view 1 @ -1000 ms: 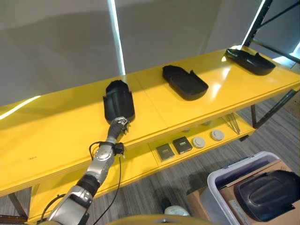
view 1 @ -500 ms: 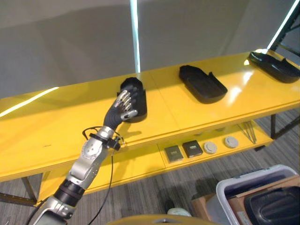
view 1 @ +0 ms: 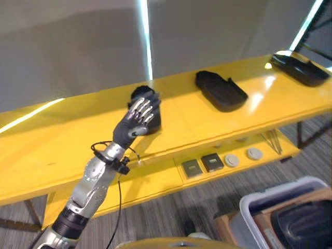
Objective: Move parts from the plastic box to the shelf.
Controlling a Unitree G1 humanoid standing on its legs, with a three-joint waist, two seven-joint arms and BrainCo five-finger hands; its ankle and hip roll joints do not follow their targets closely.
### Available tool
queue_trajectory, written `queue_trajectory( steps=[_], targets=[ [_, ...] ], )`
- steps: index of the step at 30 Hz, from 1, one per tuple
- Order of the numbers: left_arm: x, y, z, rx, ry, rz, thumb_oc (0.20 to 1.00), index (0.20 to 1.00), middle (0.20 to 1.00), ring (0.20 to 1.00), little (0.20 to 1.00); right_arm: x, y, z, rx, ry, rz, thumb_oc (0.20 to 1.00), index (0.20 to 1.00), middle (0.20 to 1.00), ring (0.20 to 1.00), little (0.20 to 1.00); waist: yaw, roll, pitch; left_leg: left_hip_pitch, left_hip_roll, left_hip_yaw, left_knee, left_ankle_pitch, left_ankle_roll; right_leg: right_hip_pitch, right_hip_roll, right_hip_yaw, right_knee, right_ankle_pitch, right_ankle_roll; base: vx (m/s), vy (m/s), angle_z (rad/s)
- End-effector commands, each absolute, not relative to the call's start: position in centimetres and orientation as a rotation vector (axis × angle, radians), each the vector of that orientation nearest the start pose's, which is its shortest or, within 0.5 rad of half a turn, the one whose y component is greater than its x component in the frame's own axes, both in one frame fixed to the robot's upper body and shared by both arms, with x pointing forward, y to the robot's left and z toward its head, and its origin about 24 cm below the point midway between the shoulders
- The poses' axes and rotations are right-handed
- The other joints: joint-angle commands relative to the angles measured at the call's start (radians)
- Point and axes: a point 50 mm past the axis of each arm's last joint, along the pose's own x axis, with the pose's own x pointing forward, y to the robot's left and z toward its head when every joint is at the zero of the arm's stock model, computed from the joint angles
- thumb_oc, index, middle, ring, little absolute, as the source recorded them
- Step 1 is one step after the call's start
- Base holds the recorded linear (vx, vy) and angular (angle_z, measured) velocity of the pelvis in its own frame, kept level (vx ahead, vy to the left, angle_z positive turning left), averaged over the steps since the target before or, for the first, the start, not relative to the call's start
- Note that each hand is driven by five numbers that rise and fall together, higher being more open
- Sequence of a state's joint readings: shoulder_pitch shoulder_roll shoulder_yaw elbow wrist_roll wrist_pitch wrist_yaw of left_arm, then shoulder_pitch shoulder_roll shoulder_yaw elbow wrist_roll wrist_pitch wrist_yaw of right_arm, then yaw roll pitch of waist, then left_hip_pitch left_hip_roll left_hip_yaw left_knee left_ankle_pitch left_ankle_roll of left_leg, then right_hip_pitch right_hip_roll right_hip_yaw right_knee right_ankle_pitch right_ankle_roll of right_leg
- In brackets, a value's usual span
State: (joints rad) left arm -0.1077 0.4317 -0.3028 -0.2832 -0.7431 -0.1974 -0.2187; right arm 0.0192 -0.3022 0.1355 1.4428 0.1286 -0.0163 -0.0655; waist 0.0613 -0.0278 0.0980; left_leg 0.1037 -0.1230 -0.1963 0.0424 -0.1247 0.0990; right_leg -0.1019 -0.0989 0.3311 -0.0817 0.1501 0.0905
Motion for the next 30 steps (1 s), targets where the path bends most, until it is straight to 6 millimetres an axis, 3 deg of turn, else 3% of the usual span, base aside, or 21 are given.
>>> queue_trajectory(
  steps=[1, 8, 11, 14, 15, 16, 21, 25, 28, 30],
  targets=[
    [23.9, 13.2, 16.5, -0.385, -0.549, -0.644, 1.000, 1.000, 1.000, 1.000, 1.000, 2.0, -28.8, -15.6, -0.282, 1.483, -0.288, 1.000, 1.000, 1.000, 1.000, 1.000, -0.021, 0.060, -0.009, -0.084, 0.027, 0.015, 0.069, -0.015, -0.069, 0.115, 0.058, -0.109, -0.006, -0.070, 0.039, -0.21, 0.091, -2.83],
    [25.1, 13.2, 16.8, -0.382, -0.529, -0.668, 1.000, 1.000, 1.000, 1.000, 1.000, 2.0, -29.3, -15.5, -0.147, 1.428, -0.415, 1.000, 1.000, 1.000, 1.000, 1.000, -0.060, 0.080, 0.034, -0.083, -0.013, 0.087, 0.135, -0.055, -0.049, 0.041, 0.038, -0.112, -0.006, -0.030, 0.068, -0.23, 0.128, -0.92],
    [25.3, 13.6, 16.5, -0.377, -0.504, -0.679, 1.000, 1.000, 1.000, 1.000, 1.000, 1.4, -29.6, -15.4, -0.092, 1.421, -0.463, 1.000, 1.000, 1.000, 1.000, 1.000, -0.058, 0.082, 0.052, -0.061, -0.016, 0.129, 0.130, -0.056, -0.046, -0.002, 0.005, -0.202, -0.006, -0.016, 0.085, -0.18, 0.082, -0.58],
    [25.2, 14.2, 16.3, -0.377, -0.490, -0.677, 1.000, 1.000, 1.000, 1.000, 1.000, 1.1, -29.6, -15.4, -0.089, 1.413, -0.465, 1.000, 1.000, 1.000, 1.000, 1.000, -0.039, 0.077, 0.066, -0.038, -0.011, 0.182, 0.107, -0.046, -0.047, -0.016, -0.027, -0.332, -0.006, -0.002, 0.099, -0.14, -0.013, -0.97],
    [24.9, 15.0, 16.1, -0.370, -0.480, -0.666, 1.000, 1.000, 1.000, 1.000, 1.000, 1.0, -29.1, -15.5, -0.083, 1.411, -0.443, 1.000, 1.000, 1.000, 1.000, 1.000, -0.017, 0.068, 0.074, -0.015, -0.002, 0.242, 0.075, -0.039, -0.045, -0.001, -0.068, -0.463, -0.006, 0.030, 0.112, -0.19, -0.073, -1.50],
    [24.9, 15.2, 16.1, -0.366, -0.479, -0.664, 1.000, 1.000, 1.000, 1.000, 1.000, 0.9, -29.0, -15.6, -0.075, 1.408, -0.439, 1.000, 1.000, 1.000, 1.000, 1.000, -0.010, 0.066, 0.071, -0.011, 0.000, 0.257, 0.060, -0.035, -0.042, 0.008, -0.080, -0.494, -0.002, 0.042, 0.113, -0.20, -0.090, -1.63],
    [24.9, 15.3, 15.9, -0.346, -0.480, -0.679, 1.000, 1.000, 1.000, 1.000, 1.000, 0.3, -29.0, -15.6, -0.111, 1.433, -0.448, 1.000, 1.000, 1.000, 1.000, 1.000, -0.002, 0.079, 0.055, -0.002, 0.026, 0.309, -0.010, -0.014, -0.009, 0.013, -0.138, -0.526, 0.203, -0.004, 0.093, -0.14, -0.096, -0.71],
    [25.3, 15.1, 16.0, -0.355, -0.477, -0.650, 1.000, 1.000, 1.000, 1.000, 1.000, -0.3, -29.2, -15.5, -0.290, 1.512, -0.314, 1.000, 1.000, 1.000, 1.000, 1.000, 0.015, 0.071, 0.028, -0.005, 0.052, 0.362, -0.058, 0.010, -0.022, 0.079, -0.153, -0.591, 0.116, -0.023, 0.099, -0.04, -0.249, -0.65],
    [25.3, 14.9, 15.7, -0.385, -0.467, -0.630, 1.000, 1.000, 1.000, 1.000, 1.000, -0.5, -29.2, -15.5, -0.317, 1.542, -0.292, 1.000, 1.000, 1.000, 1.000, 1.000, 0.025, 0.063, 0.016, -0.002, 0.066, 0.398, -0.092, 0.028, -0.041, 0.118, -0.147, -0.633, 0.024, -0.001, 0.116, 0.02, -0.311, -0.71],
    [25.3, 14.8, 15.4, -0.434, -0.450, -0.607, 1.000, 1.000, 1.000, 1.000, 1.000, -0.4, -28.9, -15.6, -0.295, 1.533, -0.307, 1.000, 1.000, 1.000, 1.000, 1.000, 0.019, 0.062, 0.011, -0.002, 0.087, 0.415, -0.107, 0.041, -0.057, 0.124, -0.122, -0.631, -0.006, -0.004, 0.107, 0.04, -0.321, -0.49]
  ],
)
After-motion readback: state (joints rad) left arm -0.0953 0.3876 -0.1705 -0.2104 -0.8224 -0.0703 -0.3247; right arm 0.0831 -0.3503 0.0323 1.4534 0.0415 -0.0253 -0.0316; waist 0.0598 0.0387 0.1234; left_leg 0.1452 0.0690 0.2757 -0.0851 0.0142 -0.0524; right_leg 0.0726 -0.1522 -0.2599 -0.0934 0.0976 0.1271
